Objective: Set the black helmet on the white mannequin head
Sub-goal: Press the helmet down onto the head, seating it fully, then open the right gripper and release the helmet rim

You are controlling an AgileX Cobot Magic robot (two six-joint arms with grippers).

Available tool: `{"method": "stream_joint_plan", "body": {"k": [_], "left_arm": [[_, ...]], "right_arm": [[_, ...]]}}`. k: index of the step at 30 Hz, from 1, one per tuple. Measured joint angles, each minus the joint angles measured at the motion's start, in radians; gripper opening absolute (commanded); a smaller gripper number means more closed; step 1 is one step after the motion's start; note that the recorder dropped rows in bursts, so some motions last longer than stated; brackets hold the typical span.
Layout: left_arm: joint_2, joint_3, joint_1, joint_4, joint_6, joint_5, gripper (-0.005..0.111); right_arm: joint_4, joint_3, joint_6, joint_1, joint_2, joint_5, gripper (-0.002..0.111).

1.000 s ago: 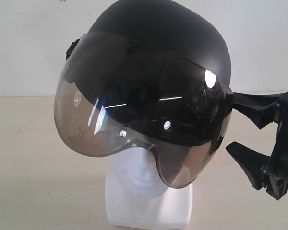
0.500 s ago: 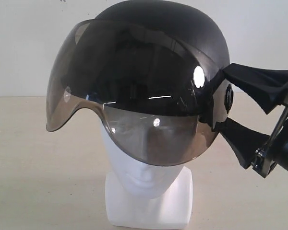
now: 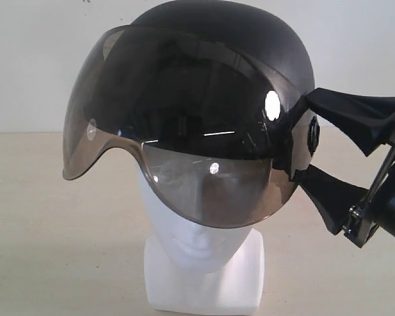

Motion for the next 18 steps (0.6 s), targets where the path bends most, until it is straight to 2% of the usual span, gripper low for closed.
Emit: {"method": "stream_joint_plan", "body": {"k": [10, 18], "left_arm": [[0.0, 0.0, 0.0, 0.0, 0.0, 0.0, 0.004], [0.0, 0.0, 0.0, 0.0, 0.0, 0.0, 0.004]], "right_arm": [[-0.01, 0.0, 0.028, 0.0, -0.025, 0.027, 0.09], [-0.036, 0.0, 0.022, 0.004, -0.24, 0.297, 0.09]]}}
